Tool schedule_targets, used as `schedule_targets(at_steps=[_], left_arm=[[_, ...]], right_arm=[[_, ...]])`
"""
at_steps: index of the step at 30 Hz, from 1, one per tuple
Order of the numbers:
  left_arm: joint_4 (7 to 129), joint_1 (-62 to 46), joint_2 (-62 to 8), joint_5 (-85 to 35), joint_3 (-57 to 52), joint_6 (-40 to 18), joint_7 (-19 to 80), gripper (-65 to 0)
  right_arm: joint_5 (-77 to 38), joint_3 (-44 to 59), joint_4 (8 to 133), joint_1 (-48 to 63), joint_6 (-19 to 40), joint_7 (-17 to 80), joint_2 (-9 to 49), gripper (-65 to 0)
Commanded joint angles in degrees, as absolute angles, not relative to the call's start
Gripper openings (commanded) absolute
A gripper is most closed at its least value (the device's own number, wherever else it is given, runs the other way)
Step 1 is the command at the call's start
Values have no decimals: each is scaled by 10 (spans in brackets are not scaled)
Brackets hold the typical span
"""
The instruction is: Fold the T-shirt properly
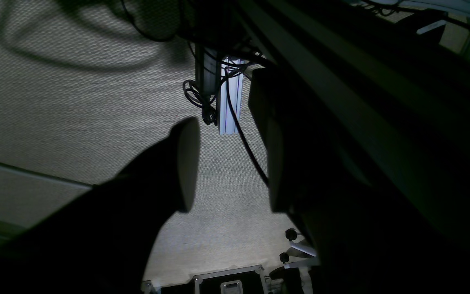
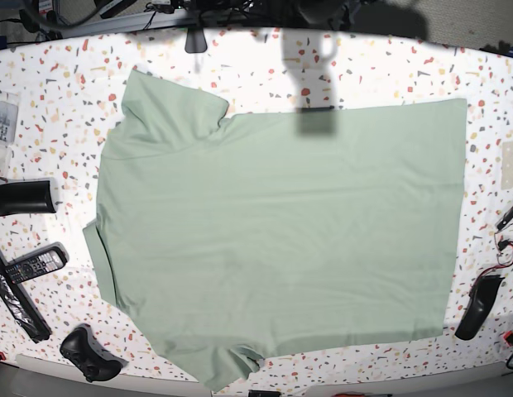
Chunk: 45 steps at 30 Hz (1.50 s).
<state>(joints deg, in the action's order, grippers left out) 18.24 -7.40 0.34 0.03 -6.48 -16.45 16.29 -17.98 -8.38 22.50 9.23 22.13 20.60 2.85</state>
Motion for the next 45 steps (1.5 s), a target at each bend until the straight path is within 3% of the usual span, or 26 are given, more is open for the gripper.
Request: schedule_targets(at_steps=[1,28,45], left_arm=[[183,-75,25,-11,-63,-193,162,-405],[183,-76,25,-11,-63,-193,162,-405],[183,-76,29,-11,-63,-193,162,-405]], right_arm=[[-181,-83,227,94,231,209,29,-294],[-182,-83,228,-13,231,225,27,-294],[-182,-83,228,-15,231,216,29,-294]])
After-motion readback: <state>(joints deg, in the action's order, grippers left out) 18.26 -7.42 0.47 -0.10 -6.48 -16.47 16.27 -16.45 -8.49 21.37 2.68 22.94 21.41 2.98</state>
